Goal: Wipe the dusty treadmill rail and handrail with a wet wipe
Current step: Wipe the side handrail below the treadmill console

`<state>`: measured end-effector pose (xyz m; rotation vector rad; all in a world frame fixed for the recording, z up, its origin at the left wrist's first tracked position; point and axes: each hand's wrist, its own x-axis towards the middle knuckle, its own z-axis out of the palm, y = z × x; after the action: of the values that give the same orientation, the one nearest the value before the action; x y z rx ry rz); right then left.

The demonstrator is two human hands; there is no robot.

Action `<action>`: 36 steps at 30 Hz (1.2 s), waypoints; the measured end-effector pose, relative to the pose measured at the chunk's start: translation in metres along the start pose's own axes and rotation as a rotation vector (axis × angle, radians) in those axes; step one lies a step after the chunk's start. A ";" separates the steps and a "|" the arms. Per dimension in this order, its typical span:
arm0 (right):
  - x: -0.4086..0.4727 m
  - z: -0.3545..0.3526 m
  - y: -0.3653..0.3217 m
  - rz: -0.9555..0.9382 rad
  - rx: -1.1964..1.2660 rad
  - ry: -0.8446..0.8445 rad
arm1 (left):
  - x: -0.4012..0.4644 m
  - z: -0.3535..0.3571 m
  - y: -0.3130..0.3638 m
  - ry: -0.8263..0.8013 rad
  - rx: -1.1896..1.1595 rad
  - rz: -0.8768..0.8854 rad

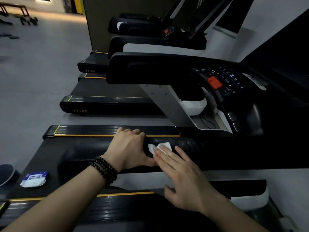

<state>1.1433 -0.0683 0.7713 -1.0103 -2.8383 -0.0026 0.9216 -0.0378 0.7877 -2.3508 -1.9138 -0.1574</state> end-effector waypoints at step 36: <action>0.030 -0.030 0.020 -0.017 0.033 -0.119 | 0.001 -0.007 0.001 -0.130 -0.035 -0.053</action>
<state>1.1364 -0.0349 0.8041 -1.0120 -2.9428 0.1058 0.9224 -0.0385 0.7949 -2.3886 -2.0492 -0.0431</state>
